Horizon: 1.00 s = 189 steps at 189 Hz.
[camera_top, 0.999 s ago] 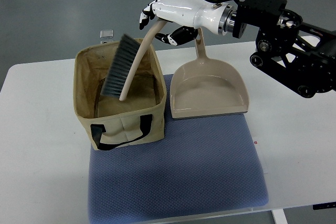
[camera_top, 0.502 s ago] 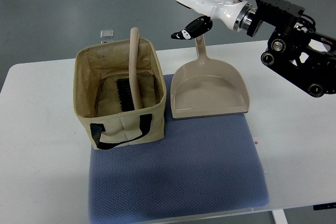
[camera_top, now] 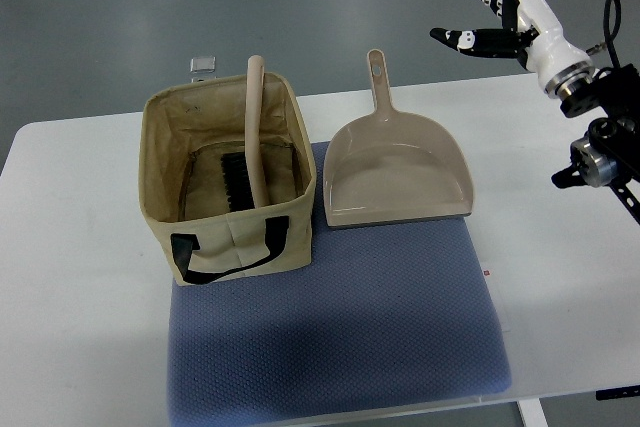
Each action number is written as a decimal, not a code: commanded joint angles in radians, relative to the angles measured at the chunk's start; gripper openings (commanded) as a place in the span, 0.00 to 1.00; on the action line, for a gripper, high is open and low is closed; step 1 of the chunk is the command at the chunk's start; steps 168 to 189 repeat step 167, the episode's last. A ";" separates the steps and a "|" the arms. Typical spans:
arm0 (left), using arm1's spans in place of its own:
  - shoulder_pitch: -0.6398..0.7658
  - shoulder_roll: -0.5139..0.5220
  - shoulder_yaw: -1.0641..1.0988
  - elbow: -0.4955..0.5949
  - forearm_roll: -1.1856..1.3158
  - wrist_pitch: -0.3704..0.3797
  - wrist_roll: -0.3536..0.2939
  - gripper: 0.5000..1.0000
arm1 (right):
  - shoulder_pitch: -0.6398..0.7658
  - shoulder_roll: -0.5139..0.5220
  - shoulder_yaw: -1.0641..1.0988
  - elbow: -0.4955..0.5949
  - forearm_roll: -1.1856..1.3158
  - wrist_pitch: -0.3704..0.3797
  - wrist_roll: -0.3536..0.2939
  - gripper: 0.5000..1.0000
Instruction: Put pink broom in yellow bag with right hand
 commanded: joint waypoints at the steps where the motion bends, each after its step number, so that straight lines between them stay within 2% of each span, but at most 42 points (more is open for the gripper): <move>1: 0.000 0.000 0.000 0.000 0.000 0.000 0.000 1.00 | -0.098 0.065 0.123 0.001 0.050 0.000 0.000 0.79; 42: 0.000 0.000 0.000 0.000 0.000 0.000 0.000 1.00 | -0.249 0.191 0.257 0.004 0.092 0.012 0.001 0.83; 69: 0.000 0.000 0.000 0.000 0.000 0.000 0.000 1.00 | -0.305 0.246 0.304 0.007 0.092 0.067 0.000 0.84; 95: 0.000 0.000 0.000 0.000 0.000 0.000 0.000 1.00 | -0.341 0.276 0.320 0.013 0.092 0.113 0.001 0.86; 189: 0.000 0.000 0.000 0.000 0.000 0.000 0.000 1.00 | -0.366 0.305 0.335 0.013 0.092 0.113 0.011 0.86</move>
